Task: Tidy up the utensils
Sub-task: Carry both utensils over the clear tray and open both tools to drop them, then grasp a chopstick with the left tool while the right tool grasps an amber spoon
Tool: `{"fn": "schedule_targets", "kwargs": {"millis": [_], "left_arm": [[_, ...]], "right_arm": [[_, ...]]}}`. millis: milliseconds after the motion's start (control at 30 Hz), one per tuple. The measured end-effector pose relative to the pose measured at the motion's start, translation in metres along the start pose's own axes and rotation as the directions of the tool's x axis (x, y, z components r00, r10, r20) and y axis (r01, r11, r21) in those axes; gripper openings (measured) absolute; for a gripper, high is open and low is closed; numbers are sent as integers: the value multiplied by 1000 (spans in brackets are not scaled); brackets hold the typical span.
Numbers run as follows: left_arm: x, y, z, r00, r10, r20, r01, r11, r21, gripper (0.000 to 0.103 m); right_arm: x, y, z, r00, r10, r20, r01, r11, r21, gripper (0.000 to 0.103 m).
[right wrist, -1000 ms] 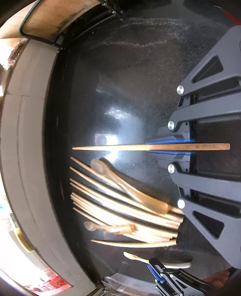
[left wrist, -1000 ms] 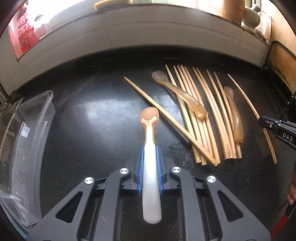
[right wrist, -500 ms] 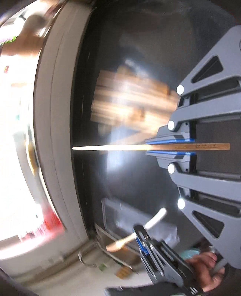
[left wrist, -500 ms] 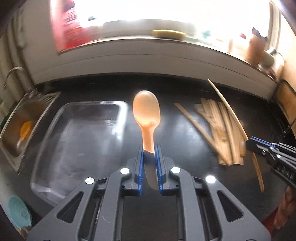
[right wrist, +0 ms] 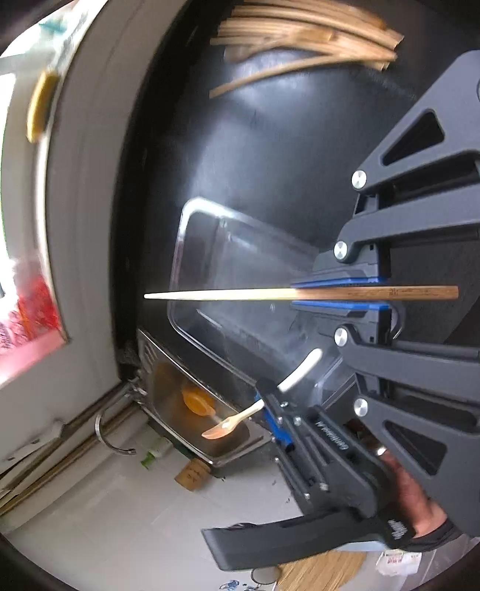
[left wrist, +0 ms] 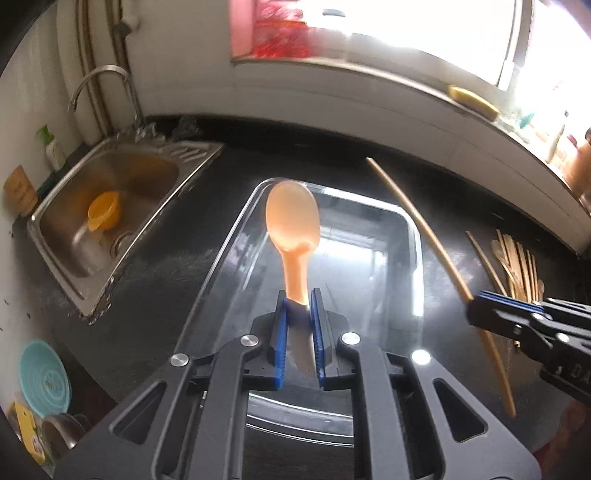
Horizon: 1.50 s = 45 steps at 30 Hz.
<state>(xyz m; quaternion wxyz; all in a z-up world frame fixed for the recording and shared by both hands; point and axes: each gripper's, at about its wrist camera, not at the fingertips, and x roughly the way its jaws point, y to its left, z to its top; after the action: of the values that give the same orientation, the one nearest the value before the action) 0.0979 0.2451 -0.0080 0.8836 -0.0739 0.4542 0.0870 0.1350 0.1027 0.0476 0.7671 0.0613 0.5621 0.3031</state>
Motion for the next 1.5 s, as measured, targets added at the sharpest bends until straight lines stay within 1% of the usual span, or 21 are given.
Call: {"fn": "schedule_targets", "kwargs": {"millis": [33,100,267,333,633,767,833,900,933,967,1000,1033,1067,1100,1133,1200,1300,1333,1400,1467,1500], "left_arm": [[4,5,1,1000,0,-9,-1,1000,-10,12],[9,12,0,1000,-6,-27,5,1000,-30,12],[21,21,3,999,-5,-49,3,999,-44,12],[25,22,2,999,0,-53,-3,999,-42,12],[44,20,2,996,-20,-92,17,999,-36,12],[50,15,1,992,-30,-119,29,1000,-5,12],[52,14,1,992,-28,-121,29,1000,0,13],[52,15,1,992,-29,-124,30,1000,2,16],[50,16,1,992,-34,-124,34,999,-3,26],[48,19,1,992,-35,-119,34,999,-9,53],[45,21,2,994,-31,-108,29,999,-15,68],[37,24,2,997,-18,-75,16,1000,-19,81],[32,25,2,998,-4,-60,3,1000,-16,81],[27,25,1,999,9,-47,-9,1000,-13,82],[22,27,0,999,12,-36,-12,1000,-14,85],[11,26,-3,1000,3,-16,-3,1000,-11,85],[-6,17,-11,1000,-1,17,1,1000,3,87],[-14,11,-14,999,-14,36,14,1000,-2,89],[-25,-5,-18,997,-40,61,40,999,3,91],[-33,-30,-21,993,-87,74,86,996,20,94],[-33,-42,-22,991,-108,76,106,994,30,94]], "right_arm": [[11,5,6,1000,1,-24,-1,1000,-4,7],[30,15,16,998,-26,-51,25,1000,-19,7],[60,20,25,993,-53,-103,51,998,-22,7],[66,18,27,992,-53,-117,53,999,-9,7],[83,7,27,988,-54,-146,58,998,22,8],[82,5,27,987,-52,-150,56,998,25,8],[78,0,30,991,-52,-125,60,997,54,8],[72,-4,34,992,-48,-113,55,996,64,8],[68,-6,35,993,-37,-109,44,997,69,8],[62,-9,37,995,-23,-98,30,997,74,10],[57,-12,38,996,-27,-88,34,996,78,15],[52,-14,40,997,-28,-76,35,996,84,40],[44,-17,40,998,-33,-51,37,996,86,74],[38,-19,39,999,-40,-24,42,996,80,80],[28,-22,37,998,-58,4,57,996,71,80],[12,-30,31,998,-53,29,50,996,73,80],[-21,-47,10,992,-93,86,88,994,65,80],[-36,-56,-3,984,-139,113,133,989,64,80],[-60,-71,-24,969,-187,162,177,981,77,80],[-86,-93,-48,940,-281,195,261,958,120,80],[-98,-104,-58,926,-314,209,287,946,148,80]]}}
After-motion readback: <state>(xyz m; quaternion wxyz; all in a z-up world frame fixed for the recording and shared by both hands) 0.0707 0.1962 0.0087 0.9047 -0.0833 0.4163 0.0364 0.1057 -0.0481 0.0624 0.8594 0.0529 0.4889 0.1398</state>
